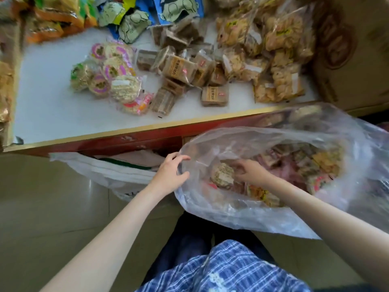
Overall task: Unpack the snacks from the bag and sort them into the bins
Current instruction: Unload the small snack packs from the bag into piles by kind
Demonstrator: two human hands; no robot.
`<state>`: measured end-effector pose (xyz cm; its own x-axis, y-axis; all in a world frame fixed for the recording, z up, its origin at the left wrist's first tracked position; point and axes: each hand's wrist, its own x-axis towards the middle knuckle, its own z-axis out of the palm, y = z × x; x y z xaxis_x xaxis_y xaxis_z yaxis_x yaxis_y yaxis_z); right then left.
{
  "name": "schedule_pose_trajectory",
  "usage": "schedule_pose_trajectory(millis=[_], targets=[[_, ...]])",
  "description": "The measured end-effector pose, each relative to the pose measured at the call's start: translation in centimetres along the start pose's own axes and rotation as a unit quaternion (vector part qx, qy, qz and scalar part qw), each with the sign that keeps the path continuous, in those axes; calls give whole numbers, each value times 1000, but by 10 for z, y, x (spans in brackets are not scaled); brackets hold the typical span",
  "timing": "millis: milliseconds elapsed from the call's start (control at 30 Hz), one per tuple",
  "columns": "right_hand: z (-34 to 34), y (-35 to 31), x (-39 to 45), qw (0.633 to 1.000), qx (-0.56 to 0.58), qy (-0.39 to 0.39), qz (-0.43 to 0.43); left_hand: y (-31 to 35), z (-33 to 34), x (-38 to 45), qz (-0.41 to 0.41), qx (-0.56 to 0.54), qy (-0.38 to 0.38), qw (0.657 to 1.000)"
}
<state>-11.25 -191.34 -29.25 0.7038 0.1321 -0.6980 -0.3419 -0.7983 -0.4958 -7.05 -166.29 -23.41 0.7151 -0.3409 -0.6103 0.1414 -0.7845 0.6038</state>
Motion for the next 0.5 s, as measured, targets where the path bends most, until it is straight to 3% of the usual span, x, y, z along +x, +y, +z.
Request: schedule_pose_trajectory(millis=[100, 200, 300, 367, 433, 500], targets=[[31, 5, 29, 998, -44, -43, -31, 2, -1, -1, -12, 21, 7, 1000], [55, 7, 43, 990, -137, -35, 4, 3, -7, -5, -23, 39, 1, 999], [52, 13, 30, 988, -145, -41, 37, 2, -9, -7, -30, 44, 2, 999], [34, 22, 10, 994, -74, -50, 61, 2, -8, -6, -34, 32, 6, 999], [9, 28, -13, 991, 102, -27, 78, 3, -3, -3, -36, 15, 12, 999], [-16, 23, -38, 939, 327, -10, 105, 4, 2, 0, -39, 3, 26, 999]])
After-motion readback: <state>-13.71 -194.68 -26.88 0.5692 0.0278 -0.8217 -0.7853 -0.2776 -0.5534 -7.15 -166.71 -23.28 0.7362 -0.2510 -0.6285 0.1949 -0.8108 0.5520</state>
